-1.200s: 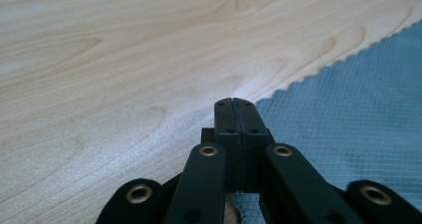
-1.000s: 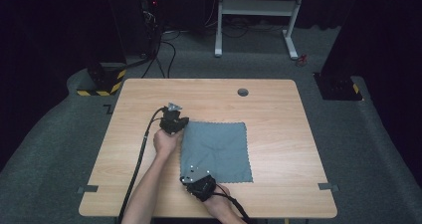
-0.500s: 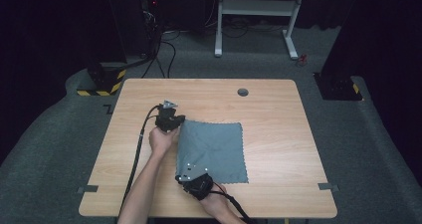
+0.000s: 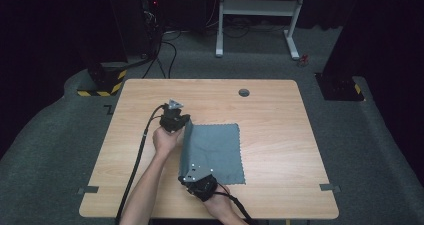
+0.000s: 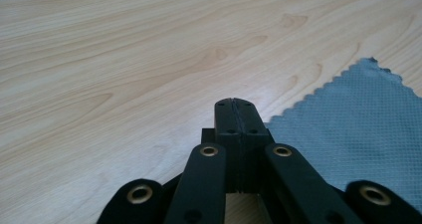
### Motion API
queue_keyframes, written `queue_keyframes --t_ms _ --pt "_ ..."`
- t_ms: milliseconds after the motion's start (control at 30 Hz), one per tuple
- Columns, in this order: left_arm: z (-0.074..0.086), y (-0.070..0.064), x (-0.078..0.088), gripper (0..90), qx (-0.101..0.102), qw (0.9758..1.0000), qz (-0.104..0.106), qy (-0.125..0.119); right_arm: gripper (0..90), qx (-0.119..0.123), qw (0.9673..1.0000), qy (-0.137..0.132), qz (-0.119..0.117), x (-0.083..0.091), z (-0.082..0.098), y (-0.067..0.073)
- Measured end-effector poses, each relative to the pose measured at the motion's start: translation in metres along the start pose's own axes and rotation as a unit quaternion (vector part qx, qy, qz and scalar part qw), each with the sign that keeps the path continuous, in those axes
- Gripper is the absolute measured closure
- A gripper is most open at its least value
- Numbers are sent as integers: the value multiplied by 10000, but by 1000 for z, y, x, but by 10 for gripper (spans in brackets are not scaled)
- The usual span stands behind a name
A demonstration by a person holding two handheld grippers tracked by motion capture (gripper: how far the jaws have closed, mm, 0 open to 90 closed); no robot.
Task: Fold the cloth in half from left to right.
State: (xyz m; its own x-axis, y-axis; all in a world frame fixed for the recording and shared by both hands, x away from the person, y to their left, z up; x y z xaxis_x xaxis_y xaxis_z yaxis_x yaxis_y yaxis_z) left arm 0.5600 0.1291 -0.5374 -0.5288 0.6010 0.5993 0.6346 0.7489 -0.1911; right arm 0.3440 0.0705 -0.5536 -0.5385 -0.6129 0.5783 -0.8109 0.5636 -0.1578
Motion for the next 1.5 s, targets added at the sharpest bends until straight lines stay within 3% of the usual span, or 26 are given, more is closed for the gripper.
queue_keyframes --t_ms 200,633,767,967,1067,1267,1500 --pt "-5 -15 -11 899 -81 9998 150 71 900 -40 9999 69 103 10 15 -9" --pt "-9 -31 -31 900 -170 9993 42 341 900 -303 9990 2 319 36 40 -32" --pt "-17 -39 -37 899 -348 9985 30 413 900 -383 9984 -43 416 45 47 -41" --pt "-21 -48 -47 900 -313 9983 13 483 900 -535 9972 -47 511 56 57 -53" --pt "-18 -50 -53 899 -439 9970 -42 640 900 -594 9968 -64 539 60 62 -58" --pt "-23 -58 -60 900 -374 9979 112 521 900 -667 9957 -3 639 67 72 -67" --pt "-30 -67 -65 900 -465 9976 169 485 900 -734 9948 43 701 75 79 -73"
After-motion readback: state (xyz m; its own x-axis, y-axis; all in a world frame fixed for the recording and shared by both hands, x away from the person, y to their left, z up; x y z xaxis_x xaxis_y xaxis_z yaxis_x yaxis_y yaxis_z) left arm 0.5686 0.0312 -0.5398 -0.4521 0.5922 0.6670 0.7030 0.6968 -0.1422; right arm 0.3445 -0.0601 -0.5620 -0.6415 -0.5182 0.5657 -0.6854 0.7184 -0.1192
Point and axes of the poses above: each handheld gripper's, and its own axes: x roughly backward along the jaws, z roughly out of its underside, y roughly to its left, the point moved 9 cm from there along -x, roughly forward along the jaws, and after that the axes turned 12 degrees about z, right-handed, at the moved point
